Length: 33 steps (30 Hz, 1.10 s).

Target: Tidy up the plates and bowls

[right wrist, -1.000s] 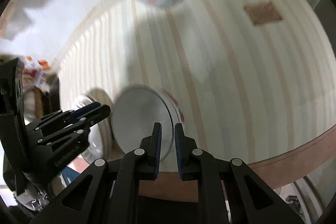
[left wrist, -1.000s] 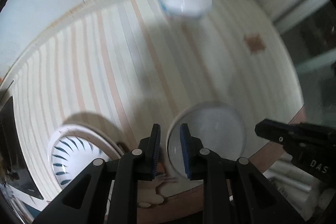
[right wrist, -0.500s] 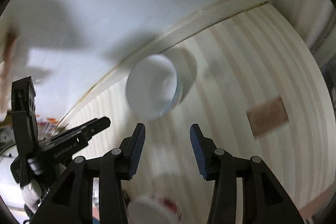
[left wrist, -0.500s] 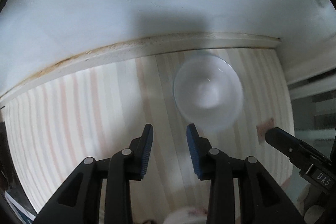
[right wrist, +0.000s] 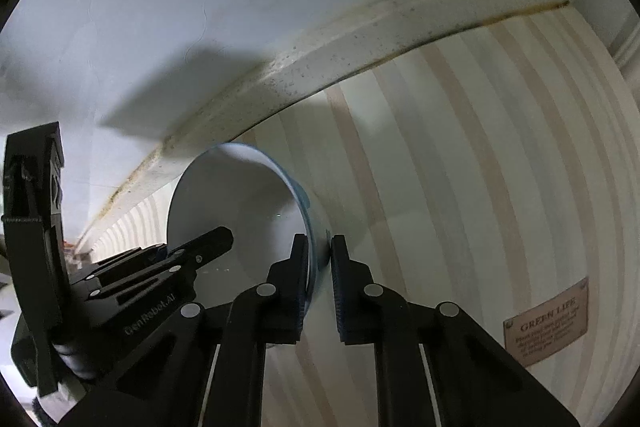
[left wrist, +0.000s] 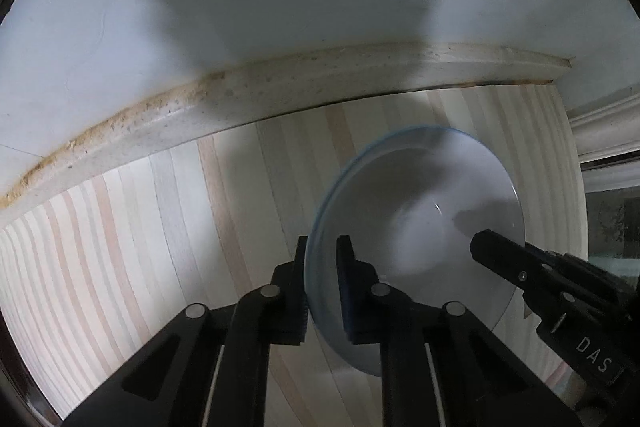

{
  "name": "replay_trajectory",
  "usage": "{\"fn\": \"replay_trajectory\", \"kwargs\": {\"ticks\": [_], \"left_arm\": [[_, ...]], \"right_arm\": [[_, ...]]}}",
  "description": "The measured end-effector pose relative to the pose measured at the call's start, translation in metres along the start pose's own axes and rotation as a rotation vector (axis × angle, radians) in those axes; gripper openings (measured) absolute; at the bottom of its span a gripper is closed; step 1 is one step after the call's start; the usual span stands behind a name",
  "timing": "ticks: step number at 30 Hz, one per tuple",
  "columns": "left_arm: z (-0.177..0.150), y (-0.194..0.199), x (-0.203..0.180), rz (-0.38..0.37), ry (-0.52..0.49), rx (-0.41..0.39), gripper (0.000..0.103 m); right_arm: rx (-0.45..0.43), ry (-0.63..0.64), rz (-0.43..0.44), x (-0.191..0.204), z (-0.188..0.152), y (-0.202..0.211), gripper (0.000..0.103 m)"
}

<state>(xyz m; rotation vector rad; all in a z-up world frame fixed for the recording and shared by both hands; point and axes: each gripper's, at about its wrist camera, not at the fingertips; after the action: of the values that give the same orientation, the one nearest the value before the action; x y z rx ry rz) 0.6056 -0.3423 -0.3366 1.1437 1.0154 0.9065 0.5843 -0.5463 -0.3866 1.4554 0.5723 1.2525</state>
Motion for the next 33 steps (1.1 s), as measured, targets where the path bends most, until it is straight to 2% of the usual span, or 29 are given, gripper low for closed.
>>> {"fn": "replay_trajectory", "kwargs": {"ticks": [4,10,18,25,33], "left_arm": [[-0.008,0.007,0.001,-0.027,0.0,0.003,0.011],[-0.023,0.033,-0.002,-0.019,-0.018,-0.032,0.011],[-0.061,0.09,-0.001,-0.025,-0.029,-0.087,0.011],[-0.089,0.131,0.001,-0.025,-0.054,-0.123,0.011],[-0.158,0.155,0.004,-0.023,-0.076,-0.11,0.011]], "right_arm": [[0.0,0.022,-0.024,0.004,-0.001,0.001,0.012],[-0.001,0.047,-0.025,0.007,-0.007,0.01,0.012],[-0.026,0.084,-0.009,0.024,-0.034,0.058,0.012],[-0.067,0.111,-0.004,0.045,-0.082,0.109,0.012],[-0.062,0.123,0.004,0.058,-0.156,0.147,0.012]]}}
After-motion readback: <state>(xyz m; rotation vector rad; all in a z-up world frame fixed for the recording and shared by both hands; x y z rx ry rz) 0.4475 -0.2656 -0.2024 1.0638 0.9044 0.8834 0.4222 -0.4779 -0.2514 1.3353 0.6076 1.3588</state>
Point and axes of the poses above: each gripper's, at about its wrist camera, not at the fingertips, and y roughly against the way its jaws point, x to its left, z to its top, and after that the axes turned 1 degree about -x, right-handed
